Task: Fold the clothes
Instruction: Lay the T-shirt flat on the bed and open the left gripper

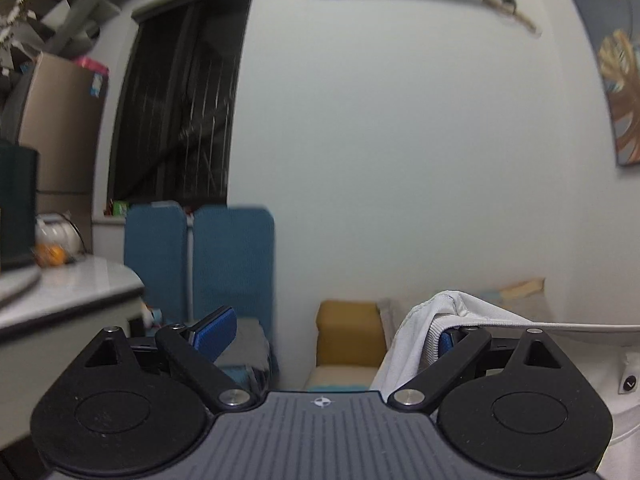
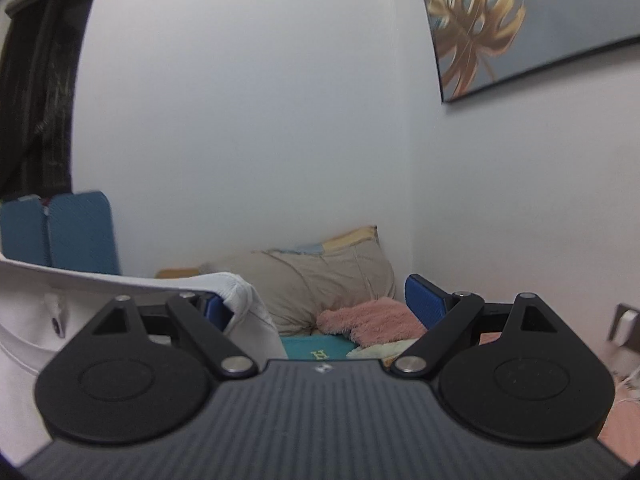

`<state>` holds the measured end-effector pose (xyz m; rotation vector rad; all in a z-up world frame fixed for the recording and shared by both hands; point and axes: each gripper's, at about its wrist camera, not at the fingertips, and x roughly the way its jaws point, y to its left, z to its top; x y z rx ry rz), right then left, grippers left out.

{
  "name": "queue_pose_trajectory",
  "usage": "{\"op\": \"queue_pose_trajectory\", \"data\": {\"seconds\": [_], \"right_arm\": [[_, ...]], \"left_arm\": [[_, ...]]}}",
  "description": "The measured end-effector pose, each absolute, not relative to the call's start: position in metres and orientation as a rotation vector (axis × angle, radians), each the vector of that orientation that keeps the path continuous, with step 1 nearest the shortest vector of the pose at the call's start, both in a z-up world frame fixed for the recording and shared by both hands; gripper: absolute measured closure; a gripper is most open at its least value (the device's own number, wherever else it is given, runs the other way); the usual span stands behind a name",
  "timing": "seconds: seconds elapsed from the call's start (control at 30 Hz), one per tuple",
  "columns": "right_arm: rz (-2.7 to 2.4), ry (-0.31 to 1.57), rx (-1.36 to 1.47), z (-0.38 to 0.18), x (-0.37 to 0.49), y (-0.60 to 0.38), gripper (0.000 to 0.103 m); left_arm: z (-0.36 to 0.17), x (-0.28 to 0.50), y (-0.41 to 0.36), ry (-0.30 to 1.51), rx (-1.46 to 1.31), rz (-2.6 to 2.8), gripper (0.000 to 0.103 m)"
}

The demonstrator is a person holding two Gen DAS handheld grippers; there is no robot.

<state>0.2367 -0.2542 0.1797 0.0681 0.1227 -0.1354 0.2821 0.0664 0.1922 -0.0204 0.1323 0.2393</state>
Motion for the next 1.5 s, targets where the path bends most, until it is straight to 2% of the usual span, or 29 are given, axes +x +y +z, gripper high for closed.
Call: {"op": "queue_pose_trajectory", "data": {"seconds": [0.17,0.33,0.4,0.53,0.6,0.67,0.83,1.1,1.27,1.5], "right_arm": [[-0.156,0.277,0.061,0.070,0.373,-0.249,0.014],[-0.113,0.518,0.047,-0.050,0.470,-0.236,0.014],[-0.039,0.645,0.075,-0.088,0.492,-0.229,0.014],[0.112,0.802,0.187,-0.126,0.498,-0.217,0.014],[0.139,0.788,0.214,-0.124,0.490,-0.213,0.014],[0.155,0.766,0.242,-0.113,0.476,-0.212,0.014],[0.145,0.682,0.258,-0.078,0.407,-0.221,0.014],[0.120,0.583,0.226,-0.031,0.242,-0.225,0.014],[0.125,0.548,0.227,-0.001,0.155,-0.225,0.014],[0.139,0.515,0.231,0.015,0.079,-0.222,0.014]], "left_arm": [[0.061,0.431,0.057,0.288,0.029,0.244,0.007],[-0.077,0.532,0.055,0.587,0.056,0.209,0.009],[-0.115,0.556,0.057,0.726,0.074,0.160,0.009],[-0.137,0.571,0.081,0.922,0.035,0.027,0.007],[-0.139,0.561,0.088,0.948,0.010,-0.007,0.006],[-0.130,0.540,0.096,0.920,-0.001,-0.018,0.001],[-0.096,0.460,0.104,0.803,-0.003,-0.024,0.000],[-0.037,0.257,0.091,0.613,-0.025,-0.016,0.000],[-0.010,0.149,0.088,0.586,-0.018,-0.018,0.000],[0.015,0.079,0.097,0.560,-0.010,0.010,0.000]]}}
